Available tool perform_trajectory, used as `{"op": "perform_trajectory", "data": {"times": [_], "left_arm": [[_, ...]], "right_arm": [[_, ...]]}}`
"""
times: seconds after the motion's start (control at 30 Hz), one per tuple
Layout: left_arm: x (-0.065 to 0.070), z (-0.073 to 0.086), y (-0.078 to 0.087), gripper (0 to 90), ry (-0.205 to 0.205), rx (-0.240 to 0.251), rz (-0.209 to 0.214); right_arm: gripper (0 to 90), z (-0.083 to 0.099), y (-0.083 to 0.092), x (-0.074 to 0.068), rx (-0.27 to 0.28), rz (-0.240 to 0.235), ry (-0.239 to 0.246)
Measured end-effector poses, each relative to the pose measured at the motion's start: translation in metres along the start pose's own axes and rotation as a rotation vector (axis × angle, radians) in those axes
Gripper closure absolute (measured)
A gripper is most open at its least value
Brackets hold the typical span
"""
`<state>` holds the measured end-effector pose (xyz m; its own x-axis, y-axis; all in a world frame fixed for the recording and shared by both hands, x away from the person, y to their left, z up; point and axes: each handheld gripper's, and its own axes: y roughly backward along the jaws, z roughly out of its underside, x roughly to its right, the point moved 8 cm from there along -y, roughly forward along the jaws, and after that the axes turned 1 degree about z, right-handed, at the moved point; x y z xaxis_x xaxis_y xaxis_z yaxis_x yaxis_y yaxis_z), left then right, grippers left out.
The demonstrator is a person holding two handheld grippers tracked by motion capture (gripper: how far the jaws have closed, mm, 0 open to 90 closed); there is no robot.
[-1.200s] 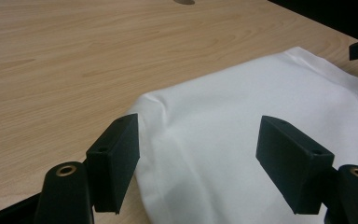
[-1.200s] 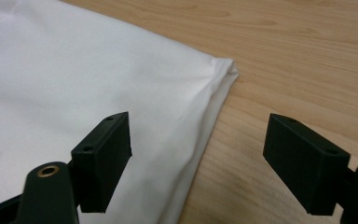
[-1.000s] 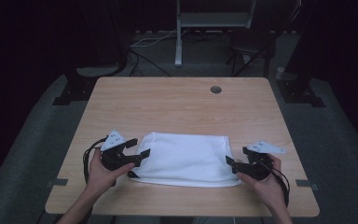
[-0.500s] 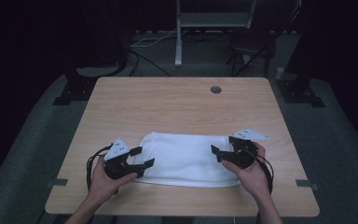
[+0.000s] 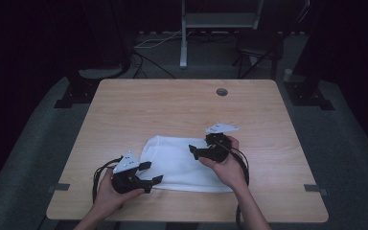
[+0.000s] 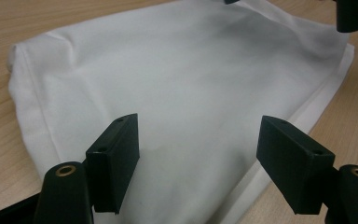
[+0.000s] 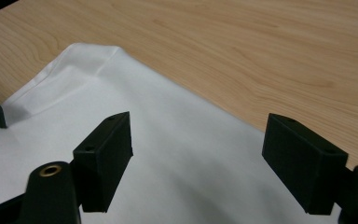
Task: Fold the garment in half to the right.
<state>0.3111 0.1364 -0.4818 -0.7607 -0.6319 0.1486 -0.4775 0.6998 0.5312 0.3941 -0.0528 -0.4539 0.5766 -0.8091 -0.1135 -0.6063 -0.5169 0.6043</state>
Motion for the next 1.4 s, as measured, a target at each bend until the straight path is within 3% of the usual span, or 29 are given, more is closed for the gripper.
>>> {"op": "perform_trajectory", "data": {"times": [0.23, 0.7, 1.27, 1.4], "left_arm": [[0.0, 0.002, 0.0, 30.0, 0.0, -0.012, 0.005], [0.0, 0.002, -0.001, 30.0, 0.001, -0.015, 0.006], [0.0, 0.003, 0.0, 30.0, 0.001, -0.018, 0.005], [0.0, 0.003, -0.001, 30.0, 0.0, -0.02, 0.004]], "right_arm": [[23.9, 0.0, -0.02, -0.009, -0.045, -0.023, -0.006], [23.1, 0.013, -0.038, -0.005, -0.133, -0.036, -0.046], [22.3, 0.011, -0.037, -0.008, -0.12, -0.035, -0.056], [22.3, 0.017, -0.038, -0.011, -0.135, -0.038, -0.033]]}}
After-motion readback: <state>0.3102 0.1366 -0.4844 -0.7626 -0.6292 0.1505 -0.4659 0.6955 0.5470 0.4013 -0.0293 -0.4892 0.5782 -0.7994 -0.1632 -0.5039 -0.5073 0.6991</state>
